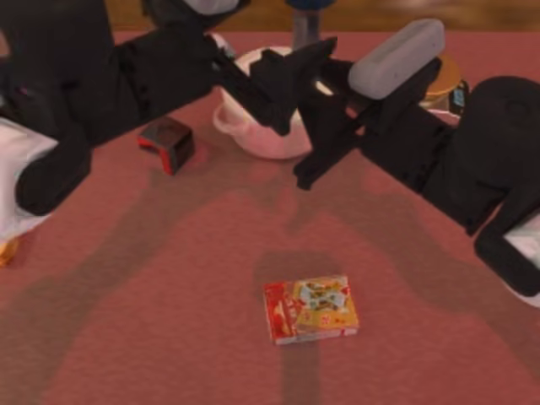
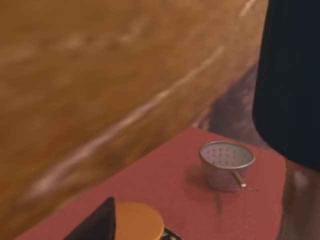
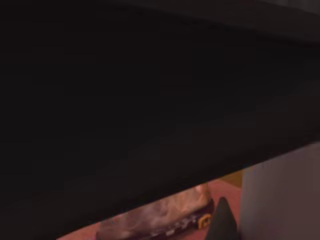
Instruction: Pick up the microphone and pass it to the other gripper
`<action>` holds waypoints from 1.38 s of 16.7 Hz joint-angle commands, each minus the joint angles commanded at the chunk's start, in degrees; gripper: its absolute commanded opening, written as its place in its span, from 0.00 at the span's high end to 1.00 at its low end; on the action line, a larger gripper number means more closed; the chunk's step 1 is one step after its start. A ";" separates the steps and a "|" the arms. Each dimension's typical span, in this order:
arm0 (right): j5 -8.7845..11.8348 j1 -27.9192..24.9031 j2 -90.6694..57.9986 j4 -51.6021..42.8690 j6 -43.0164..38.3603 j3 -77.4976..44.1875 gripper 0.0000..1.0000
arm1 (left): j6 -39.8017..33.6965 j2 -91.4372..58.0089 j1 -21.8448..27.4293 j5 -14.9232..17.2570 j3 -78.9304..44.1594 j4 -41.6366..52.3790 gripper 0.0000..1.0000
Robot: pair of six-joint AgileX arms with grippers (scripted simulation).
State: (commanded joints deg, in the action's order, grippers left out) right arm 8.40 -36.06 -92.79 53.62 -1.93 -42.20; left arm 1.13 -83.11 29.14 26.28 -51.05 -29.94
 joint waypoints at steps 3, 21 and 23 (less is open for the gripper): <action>0.00 0.00 0.00 0.00 0.00 0.00 1.00 | -0.10 -5.26 2.69 -2.57 -4.19 -1.35 0.00; 0.00 0.00 0.00 0.00 0.00 0.00 1.00 | -0.12 -5.85 3.06 -2.93 -4.74 -1.52 0.98; 0.00 0.00 0.00 0.00 0.00 0.00 1.00 | -0.12 -5.85 3.06 -2.93 -4.74 -1.52 1.00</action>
State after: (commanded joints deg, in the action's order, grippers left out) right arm 8.40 -36.06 -92.79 53.62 -1.93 -42.20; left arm 1.01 -88.96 32.19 23.35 -55.78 -31.46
